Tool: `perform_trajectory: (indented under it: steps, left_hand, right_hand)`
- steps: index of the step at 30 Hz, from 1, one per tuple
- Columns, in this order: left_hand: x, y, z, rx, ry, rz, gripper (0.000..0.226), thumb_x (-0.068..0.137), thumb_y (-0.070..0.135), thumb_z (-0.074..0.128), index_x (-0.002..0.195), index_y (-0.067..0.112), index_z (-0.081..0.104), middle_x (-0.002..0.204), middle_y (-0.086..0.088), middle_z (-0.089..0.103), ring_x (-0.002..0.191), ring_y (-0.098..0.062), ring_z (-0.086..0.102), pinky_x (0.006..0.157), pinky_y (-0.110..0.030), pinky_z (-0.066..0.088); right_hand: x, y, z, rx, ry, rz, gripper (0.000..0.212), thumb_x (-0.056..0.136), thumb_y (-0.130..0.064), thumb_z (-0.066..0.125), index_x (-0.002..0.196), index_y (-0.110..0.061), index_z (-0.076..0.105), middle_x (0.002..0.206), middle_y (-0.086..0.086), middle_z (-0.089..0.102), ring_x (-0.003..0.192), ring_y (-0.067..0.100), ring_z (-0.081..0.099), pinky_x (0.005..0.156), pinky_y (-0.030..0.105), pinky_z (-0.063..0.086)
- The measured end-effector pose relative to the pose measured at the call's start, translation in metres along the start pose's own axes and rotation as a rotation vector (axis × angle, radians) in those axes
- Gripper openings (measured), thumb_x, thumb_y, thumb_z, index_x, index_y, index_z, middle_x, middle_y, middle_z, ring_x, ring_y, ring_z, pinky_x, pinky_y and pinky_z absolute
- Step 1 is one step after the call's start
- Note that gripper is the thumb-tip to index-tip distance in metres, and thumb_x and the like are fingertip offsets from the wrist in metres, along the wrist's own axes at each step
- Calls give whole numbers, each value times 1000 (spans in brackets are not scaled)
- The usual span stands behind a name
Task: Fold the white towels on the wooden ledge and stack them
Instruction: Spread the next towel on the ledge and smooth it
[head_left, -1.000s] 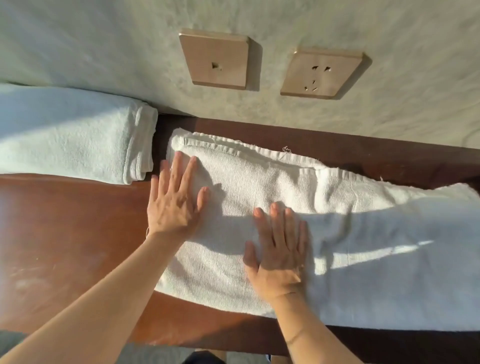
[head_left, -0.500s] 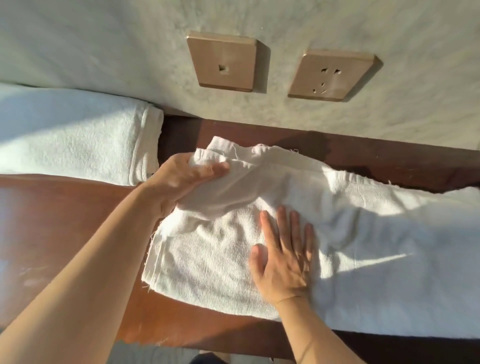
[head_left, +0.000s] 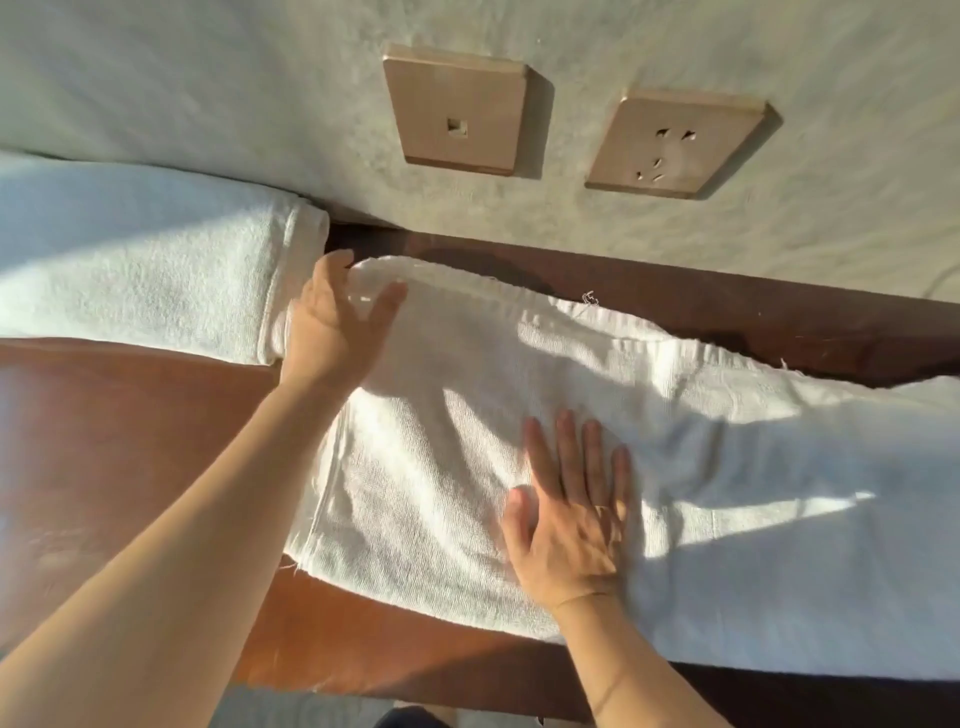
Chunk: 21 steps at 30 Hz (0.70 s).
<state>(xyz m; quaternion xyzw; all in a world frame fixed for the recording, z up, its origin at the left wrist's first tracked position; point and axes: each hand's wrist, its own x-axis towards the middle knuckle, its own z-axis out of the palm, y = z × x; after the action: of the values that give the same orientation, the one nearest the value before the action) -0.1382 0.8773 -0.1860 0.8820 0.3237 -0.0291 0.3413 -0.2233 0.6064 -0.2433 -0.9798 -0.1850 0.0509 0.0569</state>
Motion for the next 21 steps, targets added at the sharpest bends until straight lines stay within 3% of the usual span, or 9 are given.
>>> perform_trajectory:
  steps: [3,5,7,9,11,13,15,19,21]
  left_hand:
    - [-47,-27,4,107,-33,-31,77,91,70,47,148,20,32,140,-11,57,115,-37,62,88,-47,51]
    - [-80,-47,5,201,-38,-102,78,85,78,41,137,19,40,124,-12,64,104,-38,65,81,-46,52]
    - [-108,-65,4,216,-60,-147,79,81,88,35,107,15,51,92,-7,65,82,-33,63,66,-40,47]
    - [-124,-72,3,132,-99,-168,78,73,93,35,78,16,44,69,-3,56,63,-25,54,54,-37,39]
    - [-131,-76,3,108,-90,-126,71,74,86,51,70,16,38,61,-2,51,55,-21,47,51,-35,35]
    - [-134,-79,4,90,-61,-81,56,82,61,69,71,17,37,61,0,49,54,-17,43,50,-31,35]
    - [-137,-87,3,50,-35,-38,45,88,44,72,75,14,40,66,0,50,57,-14,43,51,-27,34]
    - [-143,-101,4,128,35,-42,43,88,50,69,81,14,45,79,3,53,68,-26,47,56,-37,33]
    - [-148,-95,10,181,125,-99,38,88,53,68,100,20,53,100,4,58,85,-28,54,68,-38,39]
  right_hand:
    - [4,0,5,-2,23,-4,67,96,-45,36,159,-23,29,167,10,21,155,33,17,120,60,22]
    - [5,2,5,-5,26,-16,68,96,-47,35,159,-24,28,168,9,17,155,31,14,121,60,19]
    - [3,4,4,-1,11,-9,68,96,-47,32,161,-27,22,170,5,12,157,28,8,122,59,15]
    - [1,3,3,29,24,4,67,96,-45,32,160,-28,23,170,4,12,157,27,7,122,59,15]
    - [2,2,4,38,33,12,67,96,-44,33,160,-29,23,169,3,12,157,26,7,122,59,15]
    - [1,2,5,32,33,13,67,96,-44,34,161,-30,22,170,1,11,157,26,6,123,59,13]
    - [-1,2,5,34,31,13,66,96,-43,33,160,-31,23,170,1,11,157,25,5,123,58,12]
    - [-2,0,7,72,55,-1,65,95,-42,36,159,-32,28,169,1,17,156,26,10,124,57,11]
    - [-3,-1,8,88,69,5,64,96,-42,36,159,-32,29,168,1,18,157,25,10,124,56,10]
